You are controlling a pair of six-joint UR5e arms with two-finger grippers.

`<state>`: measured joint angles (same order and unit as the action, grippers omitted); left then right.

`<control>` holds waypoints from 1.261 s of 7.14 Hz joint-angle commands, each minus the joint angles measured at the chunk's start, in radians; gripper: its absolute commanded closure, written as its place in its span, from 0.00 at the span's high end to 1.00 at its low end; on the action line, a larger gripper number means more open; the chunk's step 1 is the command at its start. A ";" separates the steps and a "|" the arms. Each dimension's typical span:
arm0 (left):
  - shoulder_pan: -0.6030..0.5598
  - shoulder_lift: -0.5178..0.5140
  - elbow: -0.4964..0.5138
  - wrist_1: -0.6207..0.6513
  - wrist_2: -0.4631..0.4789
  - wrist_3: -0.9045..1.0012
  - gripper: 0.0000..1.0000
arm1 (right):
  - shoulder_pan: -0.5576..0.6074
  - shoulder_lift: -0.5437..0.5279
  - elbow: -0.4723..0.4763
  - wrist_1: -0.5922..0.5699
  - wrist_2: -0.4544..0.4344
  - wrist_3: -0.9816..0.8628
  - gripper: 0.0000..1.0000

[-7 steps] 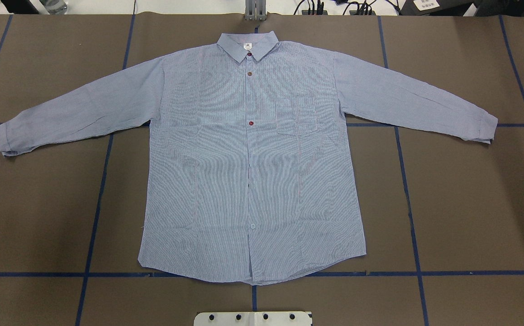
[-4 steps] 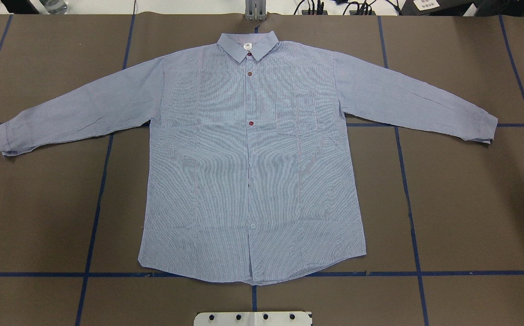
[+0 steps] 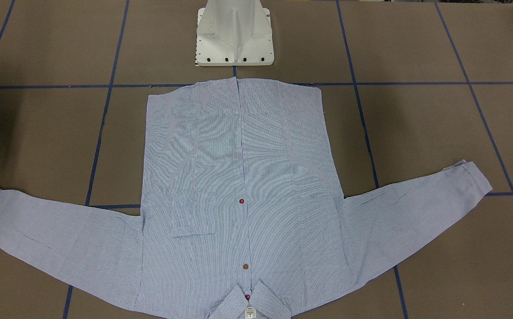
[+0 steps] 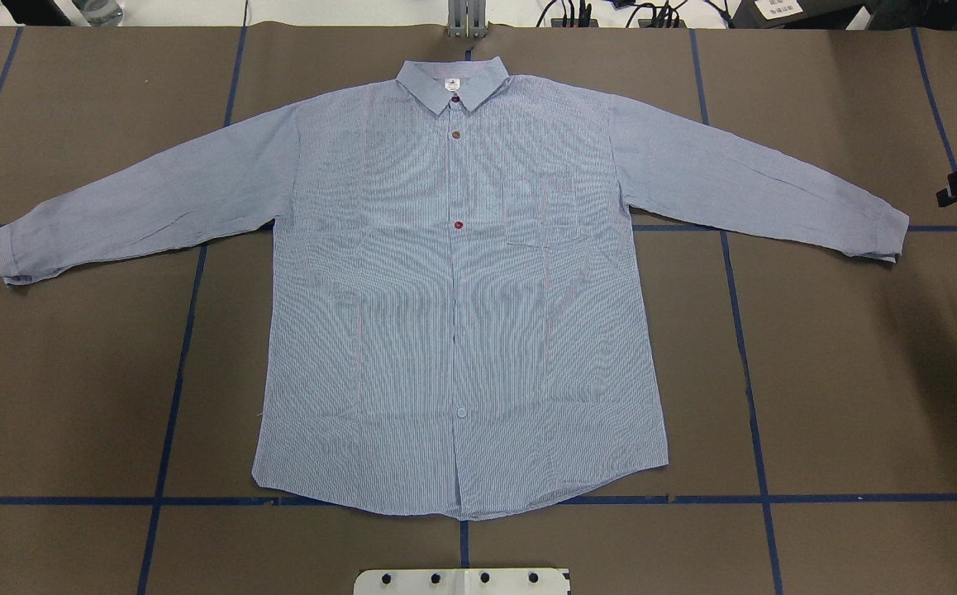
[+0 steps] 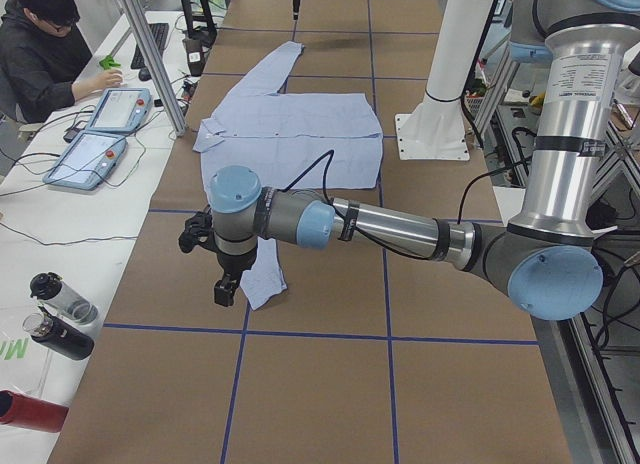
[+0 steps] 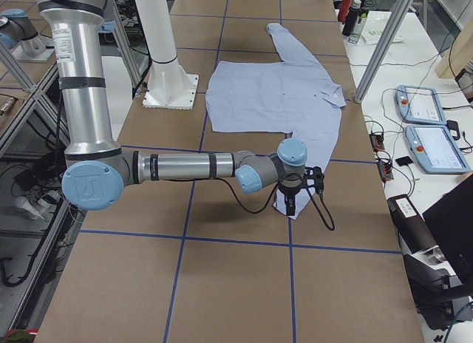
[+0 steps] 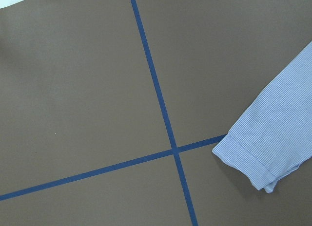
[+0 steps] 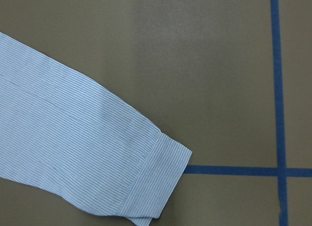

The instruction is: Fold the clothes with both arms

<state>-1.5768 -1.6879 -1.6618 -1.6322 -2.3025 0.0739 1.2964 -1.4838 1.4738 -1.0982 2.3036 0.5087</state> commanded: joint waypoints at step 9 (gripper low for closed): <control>0.000 0.000 -0.036 -0.028 -0.038 -0.022 1.00 | -0.164 0.036 -0.225 0.259 -0.039 0.166 0.76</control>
<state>-1.5770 -1.6875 -1.6951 -1.6598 -2.3410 0.0522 1.1334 -1.4503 1.2507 -0.8353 2.2644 0.6753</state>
